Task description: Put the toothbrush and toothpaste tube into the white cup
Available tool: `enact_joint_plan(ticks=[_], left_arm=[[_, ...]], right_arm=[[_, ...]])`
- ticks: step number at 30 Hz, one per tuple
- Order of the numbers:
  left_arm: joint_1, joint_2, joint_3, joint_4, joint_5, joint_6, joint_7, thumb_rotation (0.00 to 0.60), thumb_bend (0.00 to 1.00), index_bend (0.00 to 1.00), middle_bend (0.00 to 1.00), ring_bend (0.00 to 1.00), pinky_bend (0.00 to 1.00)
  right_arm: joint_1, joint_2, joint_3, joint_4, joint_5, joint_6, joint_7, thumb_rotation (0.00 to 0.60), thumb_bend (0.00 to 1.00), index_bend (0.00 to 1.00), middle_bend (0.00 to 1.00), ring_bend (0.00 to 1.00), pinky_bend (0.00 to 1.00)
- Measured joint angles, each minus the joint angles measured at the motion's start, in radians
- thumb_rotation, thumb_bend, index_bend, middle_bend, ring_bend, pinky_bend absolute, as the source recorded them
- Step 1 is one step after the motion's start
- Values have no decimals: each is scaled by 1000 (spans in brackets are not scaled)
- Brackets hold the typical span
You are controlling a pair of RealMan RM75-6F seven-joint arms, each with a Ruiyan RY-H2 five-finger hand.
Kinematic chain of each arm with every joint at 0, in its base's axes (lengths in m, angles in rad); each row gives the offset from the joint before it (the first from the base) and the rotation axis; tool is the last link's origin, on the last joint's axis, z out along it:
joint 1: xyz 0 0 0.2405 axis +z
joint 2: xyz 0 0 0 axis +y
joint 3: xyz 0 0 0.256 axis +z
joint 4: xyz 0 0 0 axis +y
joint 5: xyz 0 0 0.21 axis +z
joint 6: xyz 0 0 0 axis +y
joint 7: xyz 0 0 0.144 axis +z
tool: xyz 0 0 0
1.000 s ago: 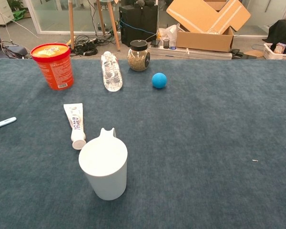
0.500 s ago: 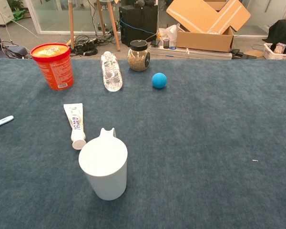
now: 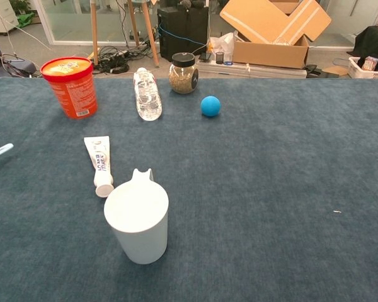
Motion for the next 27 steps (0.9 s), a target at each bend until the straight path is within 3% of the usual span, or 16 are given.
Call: enact_joint_plan(ticks=[13, 27], left_arm=[[30, 120, -10, -215, 33, 132, 50, 600, 430, 612, 0, 0, 0], [85, 329, -16, -611, 97, 273, 80, 600, 432, 613, 0, 0, 0]], right_arm=[[-4, 4, -11, -13, -30, 12, 1, 600, 0, 120, 95, 153, 574], [-4, 9, -35, -28, -79, 12, 8, 600, 0, 121, 95, 153, 574]])
